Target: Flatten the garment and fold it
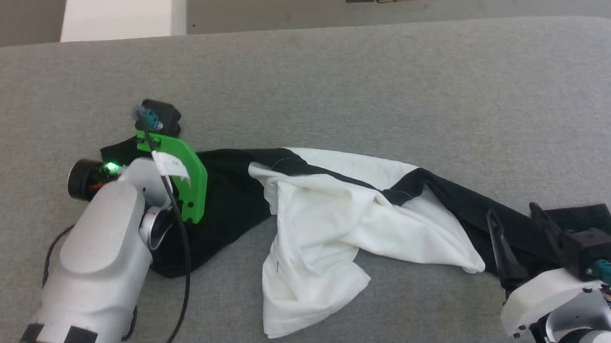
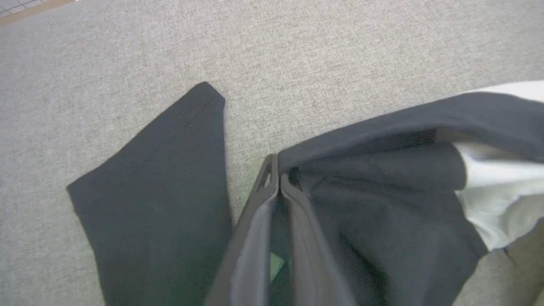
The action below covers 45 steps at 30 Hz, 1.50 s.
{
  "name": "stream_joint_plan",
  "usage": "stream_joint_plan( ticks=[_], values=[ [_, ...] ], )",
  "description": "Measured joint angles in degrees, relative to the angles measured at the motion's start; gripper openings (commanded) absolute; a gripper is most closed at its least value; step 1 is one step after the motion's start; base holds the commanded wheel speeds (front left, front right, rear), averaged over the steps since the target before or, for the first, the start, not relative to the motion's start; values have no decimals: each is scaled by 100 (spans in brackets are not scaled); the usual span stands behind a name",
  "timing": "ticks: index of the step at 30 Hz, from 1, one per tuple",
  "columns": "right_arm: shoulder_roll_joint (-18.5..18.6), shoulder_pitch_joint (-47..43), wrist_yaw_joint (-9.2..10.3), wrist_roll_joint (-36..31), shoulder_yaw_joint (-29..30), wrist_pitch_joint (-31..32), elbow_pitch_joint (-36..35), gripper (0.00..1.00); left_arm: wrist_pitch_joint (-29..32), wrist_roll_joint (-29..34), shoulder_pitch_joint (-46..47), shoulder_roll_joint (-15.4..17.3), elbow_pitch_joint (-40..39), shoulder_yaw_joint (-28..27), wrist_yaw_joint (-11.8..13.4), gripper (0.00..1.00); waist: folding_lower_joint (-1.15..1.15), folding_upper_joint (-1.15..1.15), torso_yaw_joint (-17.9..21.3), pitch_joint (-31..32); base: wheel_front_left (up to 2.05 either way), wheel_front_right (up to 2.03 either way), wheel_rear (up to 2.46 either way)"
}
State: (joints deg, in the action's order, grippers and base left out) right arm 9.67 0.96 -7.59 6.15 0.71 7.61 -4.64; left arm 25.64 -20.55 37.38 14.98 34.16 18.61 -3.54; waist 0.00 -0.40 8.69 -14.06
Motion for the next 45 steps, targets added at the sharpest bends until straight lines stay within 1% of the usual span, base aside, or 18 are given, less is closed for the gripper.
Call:
stream_joint_plan(
  ticks=[3,8,15,21,27,28,29,30,31,40,43,45],
  values=[
    [183,19,0,-227,-143,56,214,100,18,-24,-159,5,-168,-9,18,0,0,0,-79,18,0,0,0],
    [499,336,0,-641,-421,408,761,100,89,-73,-236,-15,-398,8,75,0,0,0,-166,-20,0,0,0],
    [870,987,0,-624,-1106,803,1475,100,158,-198,-240,-44,-541,44,127,0,0,0,-223,-121,0,0,0],
    [966,1444,0,-580,-1394,799,1887,100,186,-221,-234,-60,-608,74,143,0,0,0,-262,-219,0,0,0],
    [950,1728,0,-621,-1372,625,2082,100,209,-222,-210,-62,-643,105,166,0,0,0,-298,-306,0,0,0],
    [933,1756,0,-621,-1344,597,2104,95,210,-223,-210,-64,-644,113,167,0,0,0,-305,-315,0,0,0],
    [920,1779,0,-621,-1322,590,2124,45,210,-223,-209,-64,-644,121,167,0,0,0,-311,-322,0,0,0],
    [917,1785,0,-621,-1310,578,2134,16,210,-223,-206,-64,-644,125,167,0,0,0,-315,-327,0,0,0],
    [916,1785,0,-621,-1295,550,2150,0,210,-223,-204,-64,-644,127,168,0,0,0,-319,-331,0,0,0],
    [910,1788,0,-583,-1281,497,2174,0,181,-266,-187,-55,-633,165,183,0,0,0,-287,-315,0,0,0],
    [920,1857,0,-534,-1269,499,2129,0,-8,-264,-146,-37,-688,164,178,0,0,0,-269,-303,0,0,0],
    [957,1982,0,-436,-1248,538,2003,0,-192,-270,-69,-15,-760,140,125,0,0,0,-253,-295,0,0,0]
  ],
)
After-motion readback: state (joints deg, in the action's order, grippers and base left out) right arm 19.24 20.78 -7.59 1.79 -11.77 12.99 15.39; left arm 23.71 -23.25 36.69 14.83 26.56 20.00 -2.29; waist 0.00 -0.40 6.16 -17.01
